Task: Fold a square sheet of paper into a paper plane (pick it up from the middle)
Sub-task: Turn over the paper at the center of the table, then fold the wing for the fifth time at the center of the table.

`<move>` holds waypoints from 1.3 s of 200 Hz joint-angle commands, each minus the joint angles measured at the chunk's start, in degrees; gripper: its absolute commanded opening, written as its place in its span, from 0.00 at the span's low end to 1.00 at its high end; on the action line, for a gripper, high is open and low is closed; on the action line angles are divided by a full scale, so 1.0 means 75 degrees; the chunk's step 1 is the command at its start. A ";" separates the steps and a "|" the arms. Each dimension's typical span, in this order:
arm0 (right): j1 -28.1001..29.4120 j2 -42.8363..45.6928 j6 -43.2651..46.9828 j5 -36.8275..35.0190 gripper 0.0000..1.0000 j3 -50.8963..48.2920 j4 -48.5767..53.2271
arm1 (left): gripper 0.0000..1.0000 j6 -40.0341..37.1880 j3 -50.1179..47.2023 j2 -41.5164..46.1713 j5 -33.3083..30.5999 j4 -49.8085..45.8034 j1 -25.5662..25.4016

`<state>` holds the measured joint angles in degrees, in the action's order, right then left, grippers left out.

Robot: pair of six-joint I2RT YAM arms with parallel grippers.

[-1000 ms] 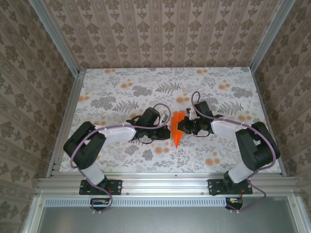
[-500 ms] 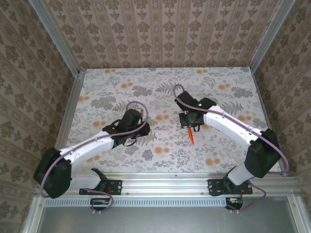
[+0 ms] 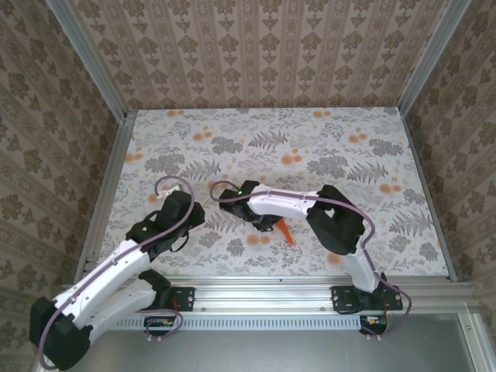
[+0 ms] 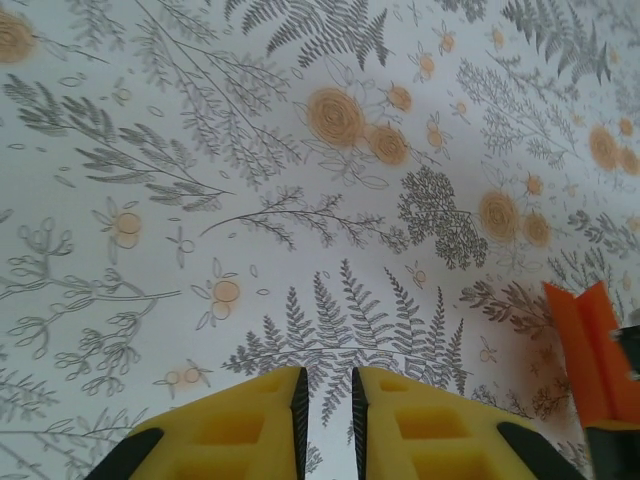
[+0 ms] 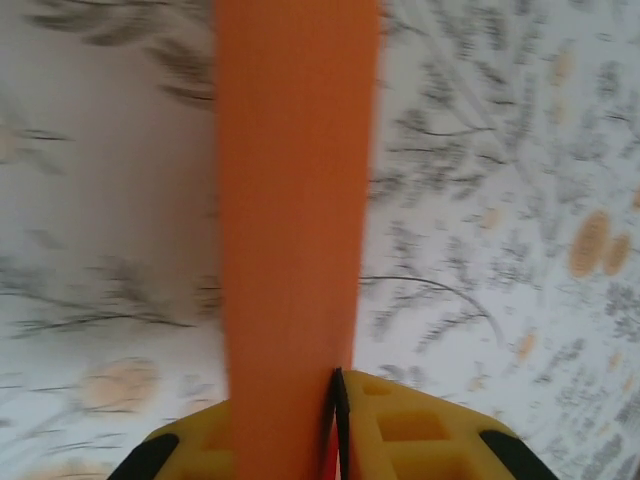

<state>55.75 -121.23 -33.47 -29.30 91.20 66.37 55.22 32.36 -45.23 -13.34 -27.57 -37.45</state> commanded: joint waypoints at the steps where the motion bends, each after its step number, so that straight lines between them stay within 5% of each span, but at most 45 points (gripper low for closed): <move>1: 0.0145 -0.0284 -0.0230 0.0572 0.18 0.0424 -0.0007 | 0.23 0.0219 -0.0165 0.0487 -0.0388 -0.0613 0.0063; 28: 0.0202 -0.0325 -0.0014 0.1575 0.22 0.0381 -0.0468 | 0.25 0.0242 -0.0213 0.0811 -0.0374 -0.0833 0.0072; 44: 0.0208 -0.0083 0.0141 0.2321 0.41 0.0138 -0.0900 | 0.26 0.0271 -0.0271 0.0891 -0.0298 -0.0860 0.0072; 116: -0.0107 0.3048 0.0341 0.4548 0.92 -0.1959 -0.3440 | 0.38 -0.0249 -0.0147 0.0498 0.0289 -0.0636 0.0107; 175: -0.1057 0.6181 -0.0079 0.4213 1.00 -0.4128 -0.4992 | 0.47 -0.0792 -0.0147 -0.0240 0.1755 0.0020 0.0081; 192: -0.1423 0.7326 -0.0486 0.4205 1.00 -0.5468 -0.6320 | 0.47 -0.0970 -0.0230 -0.0522 0.2170 0.0471 -0.0002; 215: -0.2303 0.8355 -0.0511 0.5923 0.99 -0.7074 -0.8051 | 0.49 -0.0972 -0.0305 -0.0899 0.2118 0.0963 -0.0402; 237: -0.2906 0.7582 -0.0277 0.7668 0.71 -0.7121 -0.7680 | 0.50 -0.0842 -0.0376 -0.1469 0.1763 0.1521 -0.0987; 248: -0.2904 0.6952 -0.0340 0.8180 0.46 -0.7040 -0.7787 | 0.50 -0.0679 -0.0352 -0.1827 0.1525 0.1735 -0.1321; 260: -0.2889 0.6399 -0.0636 0.8652 0.30 -0.7148 -0.8334 | 0.49 -0.0509 -0.0314 -0.2254 0.1415 0.1966 -0.1571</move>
<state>33.98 -66.28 -36.05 21.28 38.72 11.60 49.89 30.22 -57.58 -0.38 -18.28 -46.00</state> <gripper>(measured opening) 0.472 0.496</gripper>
